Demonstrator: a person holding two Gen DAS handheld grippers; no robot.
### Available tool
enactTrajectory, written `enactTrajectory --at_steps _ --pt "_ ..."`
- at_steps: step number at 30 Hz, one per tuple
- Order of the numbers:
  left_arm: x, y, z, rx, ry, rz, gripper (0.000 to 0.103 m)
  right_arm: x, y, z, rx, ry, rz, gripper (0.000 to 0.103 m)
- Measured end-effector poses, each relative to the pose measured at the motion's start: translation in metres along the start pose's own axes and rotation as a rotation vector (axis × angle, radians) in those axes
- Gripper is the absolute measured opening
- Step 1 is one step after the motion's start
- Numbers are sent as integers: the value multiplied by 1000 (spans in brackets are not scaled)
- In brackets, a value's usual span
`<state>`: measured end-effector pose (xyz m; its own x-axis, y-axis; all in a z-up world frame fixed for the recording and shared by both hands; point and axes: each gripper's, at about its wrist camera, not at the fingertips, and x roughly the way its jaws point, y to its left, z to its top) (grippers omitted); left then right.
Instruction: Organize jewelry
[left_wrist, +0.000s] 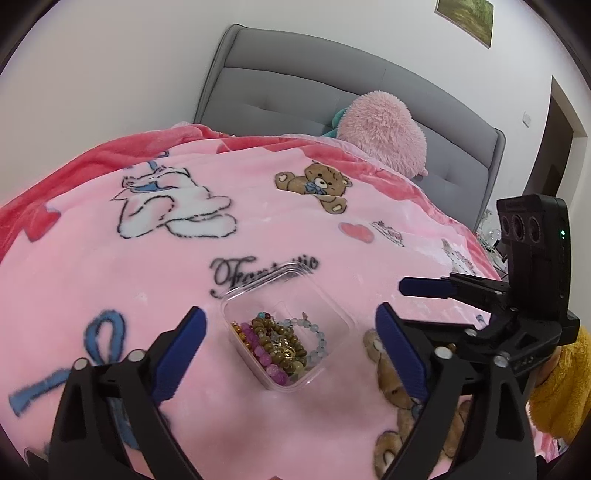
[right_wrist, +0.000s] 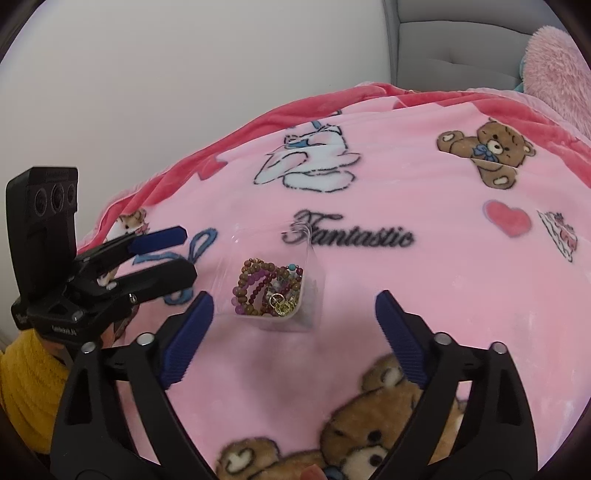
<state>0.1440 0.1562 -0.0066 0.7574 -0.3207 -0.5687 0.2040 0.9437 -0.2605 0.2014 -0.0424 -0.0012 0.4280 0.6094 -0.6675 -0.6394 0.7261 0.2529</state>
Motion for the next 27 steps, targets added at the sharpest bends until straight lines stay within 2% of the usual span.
enactTrajectory --at_steps 8,17,21,27 --pt "-4 3 0 1 3 15 98 -9 1 -3 -24 -13 22 94" --pt "-4 7 -4 0 17 -14 98 -21 5 -5 -84 -24 66 95" --pt "1 5 -8 23 42 3 98 -21 6 -5 -90 -16 78 95" --pt "0 -4 -16 78 55 19 98 -22 5 -7 -78 -14 43 95"
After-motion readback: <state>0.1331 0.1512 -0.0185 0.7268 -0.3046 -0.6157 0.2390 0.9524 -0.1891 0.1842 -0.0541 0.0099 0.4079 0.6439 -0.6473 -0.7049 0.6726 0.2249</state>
